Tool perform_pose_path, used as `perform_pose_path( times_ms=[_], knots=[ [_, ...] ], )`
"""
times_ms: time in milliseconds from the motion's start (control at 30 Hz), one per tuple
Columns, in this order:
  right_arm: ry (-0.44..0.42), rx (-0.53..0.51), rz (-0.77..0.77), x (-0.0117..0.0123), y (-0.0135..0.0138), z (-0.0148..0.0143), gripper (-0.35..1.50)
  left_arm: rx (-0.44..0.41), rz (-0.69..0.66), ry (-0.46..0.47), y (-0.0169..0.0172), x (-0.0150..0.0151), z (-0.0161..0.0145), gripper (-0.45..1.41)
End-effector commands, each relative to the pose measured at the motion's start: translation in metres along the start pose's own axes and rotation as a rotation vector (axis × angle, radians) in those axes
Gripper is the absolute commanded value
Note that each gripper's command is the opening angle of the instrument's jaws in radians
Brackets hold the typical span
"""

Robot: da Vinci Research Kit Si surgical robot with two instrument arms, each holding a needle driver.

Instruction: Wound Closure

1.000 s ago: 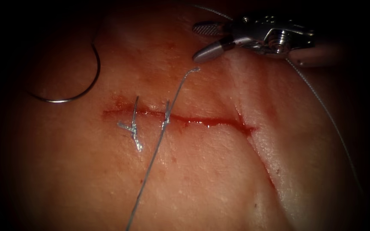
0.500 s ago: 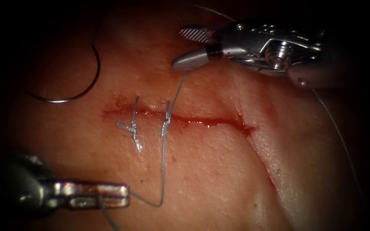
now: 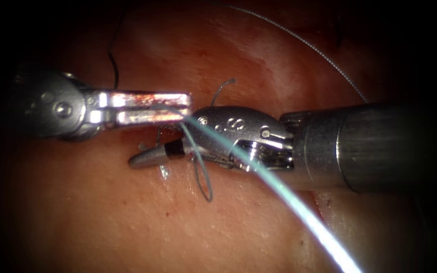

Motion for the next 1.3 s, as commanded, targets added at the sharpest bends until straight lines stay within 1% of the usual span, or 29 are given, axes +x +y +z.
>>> perform_pose_path(
  times_ms=[33, 133, 167, 233, 267, 367, 400, 467, 533, 667, 733, 867, 900, 933, 1100, 1300],
  knots=[
    [0.024, 0.022, -0.003, -0.0003, -0.0013, 0.0004, 0.69, 0.000, 0.001, 0.003, -0.0013, -0.0018, 0.0011, -0.45],
    [0.047, 0.043, -0.005, -0.0003, -0.0019, 0.0000, 0.66, 0.003, 0.010, 0.002, -0.0027, -0.0030, 0.0014, -0.45],
    [0.059, 0.055, -0.006, -0.0002, -0.0022, -0.0004, 0.66, 0.004, 0.014, 0.001, -0.0033, -0.0040, 0.0015, -0.45],
    [0.080, 0.064, -0.006, -0.0001, -0.0024, -0.0008, 0.66, 0.001, 0.020, 0.003, -0.0037, -0.0050, 0.0016, -0.45],
    [0.097, 0.076, -0.007, 0.0000, -0.0025, -0.0012, 0.66, 0.000, 0.027, 0.003, -0.0039, -0.0060, 0.0017, -0.45],
    [0.139, 0.087, -0.011, 0.0001, -0.0025, -0.0020, 0.66, -0.003, 0.040, 0.001, -0.0039, -0.0076, 0.0017, -0.45],
    [0.171, 0.093, 0.001, 0.0000, -0.0025, -0.0026, 0.66, -0.003, 0.050, 0.003, -0.0038, -0.0088, 0.0017, -0.45],
    [0.189, 0.097, 0.007, -0.0001, -0.0024, -0.0031, 0.66, -0.001, 0.061, 0.005, -0.0036, -0.0100, 0.0017, -0.45],
    [0.252, 0.108, 0.037, -0.0004, -0.0018, -0.0036, 0.64, -0.003, 0.064, 0.004, -0.0031, -0.0124, 0.0018, -0.45],
    [0.325, 0.124, 0.085, -0.0005, -0.0015, -0.0037, 0.64, -0.003, 0.061, 0.002, -0.0028, -0.0140, 0.0019, -0.45],
    [0.364, 0.124, 0.123, -0.0006, -0.0012, -0.0039, 0.68, -0.007, 0.062, 0.003, -0.0027, -0.0148, 0.0017, -0.45],
    [0.418, 0.100, 0.175, -0.0008, -0.0004, -0.0048, 0.69, -0.010, 0.067, 0.005, -0.0023, -0.0153, 0.0012, -0.45],
    [0.418, 0.100, 0.175, -0.0008, -0.0004, -0.0048, 0.69, -0.010, 0.067, 0.005, -0.0023, -0.0153, 0.0012, -0.45],
    [0.425, 0.090, 0.189, -0.0012, 0.0004, -0.0053, 0.69, -0.013, 0.063, 0.005, -0.0020, -0.0153, 0.0009, -0.45],
    [0.431, 0.055, 0.219, -0.0018, 0.0018, -0.0062, 0.69, -0.018, 0.063, 0.008, -0.0014, -0.0150, 0.0000, -0.45],
    [0.468, 0.029, 0.247, -0.0021, 0.0026, -0.0071, 0.66, -0.020, 0.066, 0.008, -0.0001, -0.0147, -0.0004, -0.45]
  ],
)
